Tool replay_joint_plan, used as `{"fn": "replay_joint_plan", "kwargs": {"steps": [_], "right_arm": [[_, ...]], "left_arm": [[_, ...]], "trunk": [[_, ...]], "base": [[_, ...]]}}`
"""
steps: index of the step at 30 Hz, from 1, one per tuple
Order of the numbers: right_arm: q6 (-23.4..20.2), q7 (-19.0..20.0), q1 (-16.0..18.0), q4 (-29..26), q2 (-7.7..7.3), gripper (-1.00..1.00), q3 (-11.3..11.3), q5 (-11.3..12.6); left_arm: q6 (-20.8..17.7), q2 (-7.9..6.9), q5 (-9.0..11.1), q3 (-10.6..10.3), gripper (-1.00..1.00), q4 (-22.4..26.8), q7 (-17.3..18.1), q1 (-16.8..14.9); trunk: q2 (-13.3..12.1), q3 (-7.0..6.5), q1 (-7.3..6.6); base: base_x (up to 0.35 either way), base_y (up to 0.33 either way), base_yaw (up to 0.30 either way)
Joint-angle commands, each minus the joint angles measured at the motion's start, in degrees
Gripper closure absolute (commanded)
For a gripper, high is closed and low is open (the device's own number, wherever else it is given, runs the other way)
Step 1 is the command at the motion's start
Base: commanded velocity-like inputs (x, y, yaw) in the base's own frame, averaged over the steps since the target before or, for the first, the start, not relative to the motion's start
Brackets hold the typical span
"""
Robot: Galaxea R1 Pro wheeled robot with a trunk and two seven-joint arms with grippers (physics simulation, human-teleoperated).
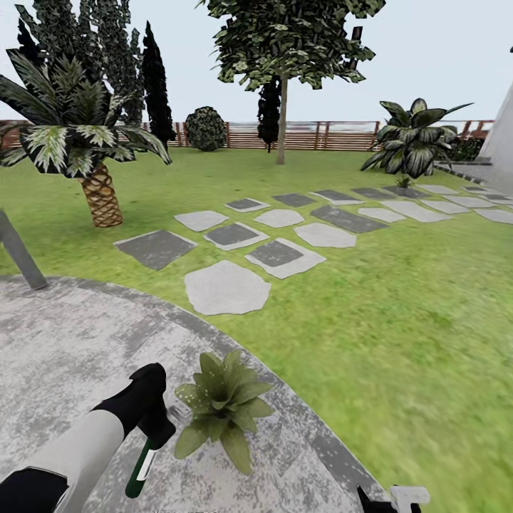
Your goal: Pick up the pesticide atomizer in the garden and spray insectifuge to fully cover both potted plants in the garden.
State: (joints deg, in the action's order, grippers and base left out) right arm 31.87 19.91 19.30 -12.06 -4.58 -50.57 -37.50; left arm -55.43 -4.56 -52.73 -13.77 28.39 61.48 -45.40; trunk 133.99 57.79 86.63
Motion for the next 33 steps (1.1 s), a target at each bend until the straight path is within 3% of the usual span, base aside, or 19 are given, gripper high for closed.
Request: {"fn": "replay_joint_plan", "kwargs": {"steps": [1, 10, 23, 33], "right_arm": [[0.1, 0.5, 0.0, 0.0, 0.01, -1.0, -0.5, -0.1], [0.1, 0.5, 0.0, 0.0, 0.01, -1.0, -0.5, -0.1], [0.1, 0.5, 0.0, -0.1, -0.14, -1.0, -0.5, -0.1], [0.1, 0.5, 0.0, -0.1, -0.11, -1.0, -0.5, 0.0]], "left_arm": [[-0.3, -0.05, -0.5, -0.3, 1.0, 0.1, 0.6, 0.0], [-0.3, -0.64, -0.8, -0.6, 1.0, -0.9, 0.5, 0.1], [-0.5, 0.79, -0.9, -0.9, 1.0, -2.7, 0.8, 0.1], [-0.5, 0.36, -1.0, -1.2, 1.0, -3.1, 0.6, 0.1]], "trunk": [[0.0, 0.06, -0.01], [0.0, 0.06, -0.01], [0.0, 0.06, -0.01], [0.0, 0.06, -0.01]], "base": [[0.0, -0.272, 0.249], [0.0, -0.081, 0.259], [0.0, 0.0, 0.009], [-0.008, -0.013, 0.0]]}}
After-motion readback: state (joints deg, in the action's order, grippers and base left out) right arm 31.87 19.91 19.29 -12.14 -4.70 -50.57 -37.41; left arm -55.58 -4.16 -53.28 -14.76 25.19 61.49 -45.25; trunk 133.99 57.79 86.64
